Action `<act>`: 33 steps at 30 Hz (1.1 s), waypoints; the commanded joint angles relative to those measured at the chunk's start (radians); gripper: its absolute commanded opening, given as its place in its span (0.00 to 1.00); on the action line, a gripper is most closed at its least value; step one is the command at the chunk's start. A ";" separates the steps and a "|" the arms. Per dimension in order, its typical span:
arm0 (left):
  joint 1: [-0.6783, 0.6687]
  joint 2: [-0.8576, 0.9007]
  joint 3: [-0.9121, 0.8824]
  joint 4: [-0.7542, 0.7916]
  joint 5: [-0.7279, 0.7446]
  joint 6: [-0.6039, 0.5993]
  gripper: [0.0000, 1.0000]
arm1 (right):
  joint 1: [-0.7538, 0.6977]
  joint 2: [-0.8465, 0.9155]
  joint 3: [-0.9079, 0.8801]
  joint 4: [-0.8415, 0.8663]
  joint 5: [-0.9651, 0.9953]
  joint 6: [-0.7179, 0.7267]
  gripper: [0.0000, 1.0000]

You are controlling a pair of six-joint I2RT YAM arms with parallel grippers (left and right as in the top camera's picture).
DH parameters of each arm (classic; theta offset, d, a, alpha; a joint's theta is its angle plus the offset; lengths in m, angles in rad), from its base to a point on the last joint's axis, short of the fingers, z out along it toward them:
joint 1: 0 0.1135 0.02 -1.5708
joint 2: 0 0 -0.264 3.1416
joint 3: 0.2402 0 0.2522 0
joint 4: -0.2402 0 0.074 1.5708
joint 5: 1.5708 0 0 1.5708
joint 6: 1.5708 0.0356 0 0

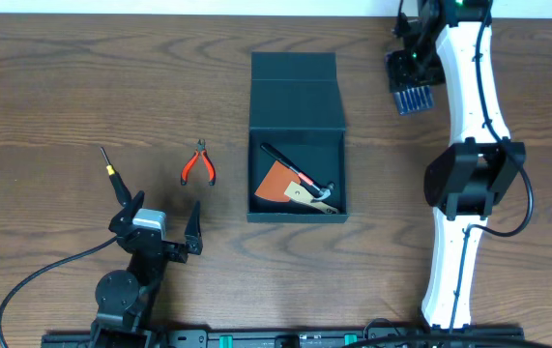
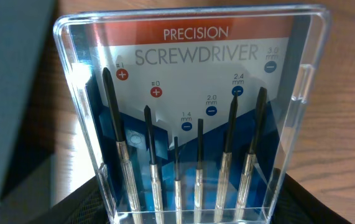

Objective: Pack container
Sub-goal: 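Lift the screwdriver case and carry it left over the box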

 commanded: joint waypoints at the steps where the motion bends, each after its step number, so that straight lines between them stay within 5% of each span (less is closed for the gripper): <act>1: -0.006 -0.006 -0.016 -0.036 0.022 -0.005 0.99 | 0.038 0.011 0.070 -0.022 -0.008 -0.003 0.41; 33: -0.006 -0.006 -0.016 -0.036 0.022 -0.005 0.99 | 0.361 0.011 0.167 -0.149 -0.008 -0.019 0.40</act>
